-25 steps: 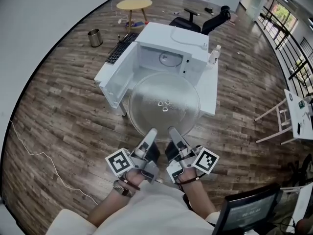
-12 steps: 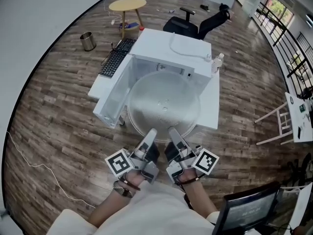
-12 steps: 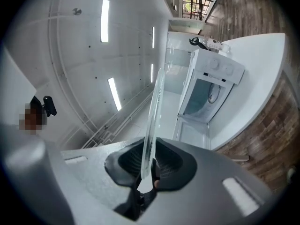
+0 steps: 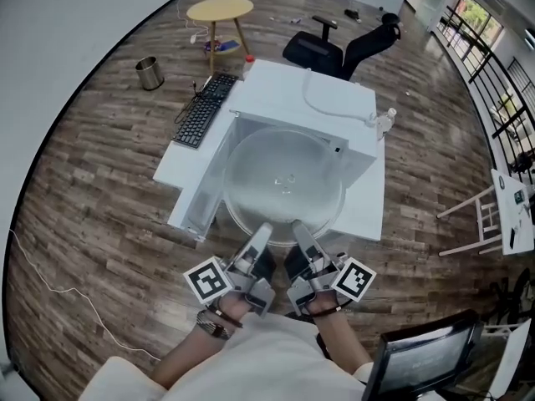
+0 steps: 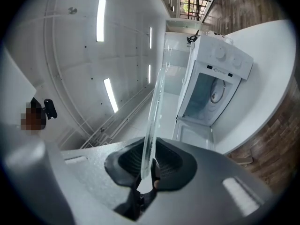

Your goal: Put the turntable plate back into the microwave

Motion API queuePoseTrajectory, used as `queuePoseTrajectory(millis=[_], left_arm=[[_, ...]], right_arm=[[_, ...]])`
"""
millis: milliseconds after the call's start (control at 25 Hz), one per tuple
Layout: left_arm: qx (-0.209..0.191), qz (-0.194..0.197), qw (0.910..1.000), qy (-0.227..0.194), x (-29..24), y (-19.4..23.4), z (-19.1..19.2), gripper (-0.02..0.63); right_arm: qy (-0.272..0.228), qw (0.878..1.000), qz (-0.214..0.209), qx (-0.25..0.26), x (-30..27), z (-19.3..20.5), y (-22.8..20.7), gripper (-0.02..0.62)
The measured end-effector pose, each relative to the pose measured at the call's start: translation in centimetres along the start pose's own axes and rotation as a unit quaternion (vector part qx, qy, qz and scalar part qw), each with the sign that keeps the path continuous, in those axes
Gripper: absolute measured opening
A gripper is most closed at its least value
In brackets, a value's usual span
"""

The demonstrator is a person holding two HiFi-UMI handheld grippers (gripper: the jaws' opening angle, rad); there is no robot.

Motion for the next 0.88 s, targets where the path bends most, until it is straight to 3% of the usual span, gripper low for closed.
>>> queuePoseTrajectory(millis=[680,880], left_arm=[[0.002,-0.009,1.0000,0.000,-2.2,1.7,-2.0,0.055],[0.003,-0.016,0.9998,-0.009,-2.8,2.0,-2.0,0.055]], right_arm=[[0.010,1.000,0.005,-0.004,-2.8,-1.6,-1.6,0.046],[0.016,1.000,0.004,-0.026,-3.2,-2.2,-2.5,0.046]])
Point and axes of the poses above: the fingertips, and each gripper's own axes: x backward along the fingers, y to its left, z out of its underside, the point moved 7 cm from there along x, backward along the fingers, and after that the axes turned 5 degrees about -x, right-handed, at the moved point
